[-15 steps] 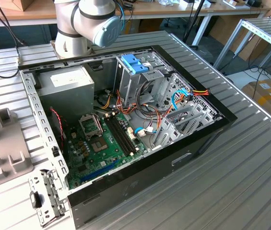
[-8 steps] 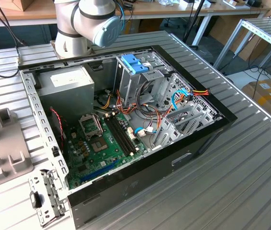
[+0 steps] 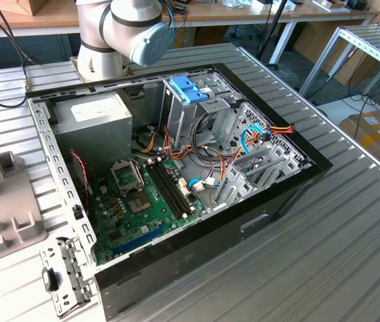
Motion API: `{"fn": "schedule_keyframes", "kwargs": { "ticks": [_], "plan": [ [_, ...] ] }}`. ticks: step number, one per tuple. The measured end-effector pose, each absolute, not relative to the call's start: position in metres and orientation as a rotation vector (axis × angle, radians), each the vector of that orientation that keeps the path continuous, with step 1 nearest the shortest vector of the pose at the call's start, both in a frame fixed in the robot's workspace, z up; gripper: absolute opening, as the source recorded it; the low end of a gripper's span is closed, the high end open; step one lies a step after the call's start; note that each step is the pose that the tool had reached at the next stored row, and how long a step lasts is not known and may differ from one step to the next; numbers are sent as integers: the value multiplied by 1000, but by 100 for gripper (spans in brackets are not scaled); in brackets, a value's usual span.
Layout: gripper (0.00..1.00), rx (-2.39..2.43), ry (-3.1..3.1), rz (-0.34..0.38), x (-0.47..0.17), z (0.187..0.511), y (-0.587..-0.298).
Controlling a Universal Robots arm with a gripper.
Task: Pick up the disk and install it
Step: 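Pick up the disk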
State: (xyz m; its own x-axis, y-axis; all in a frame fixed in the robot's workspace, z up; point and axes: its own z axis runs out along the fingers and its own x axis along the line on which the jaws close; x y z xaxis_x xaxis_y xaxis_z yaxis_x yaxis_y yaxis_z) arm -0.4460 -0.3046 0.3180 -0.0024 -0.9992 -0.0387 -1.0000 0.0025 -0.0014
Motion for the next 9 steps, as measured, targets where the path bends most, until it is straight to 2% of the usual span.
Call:
{"fn": "schedule_keyframes", "kwargs": {
  "ticks": [9],
  "plan": [
    [37,-2198,2204,41,-446,328,-305]
  ]
}}
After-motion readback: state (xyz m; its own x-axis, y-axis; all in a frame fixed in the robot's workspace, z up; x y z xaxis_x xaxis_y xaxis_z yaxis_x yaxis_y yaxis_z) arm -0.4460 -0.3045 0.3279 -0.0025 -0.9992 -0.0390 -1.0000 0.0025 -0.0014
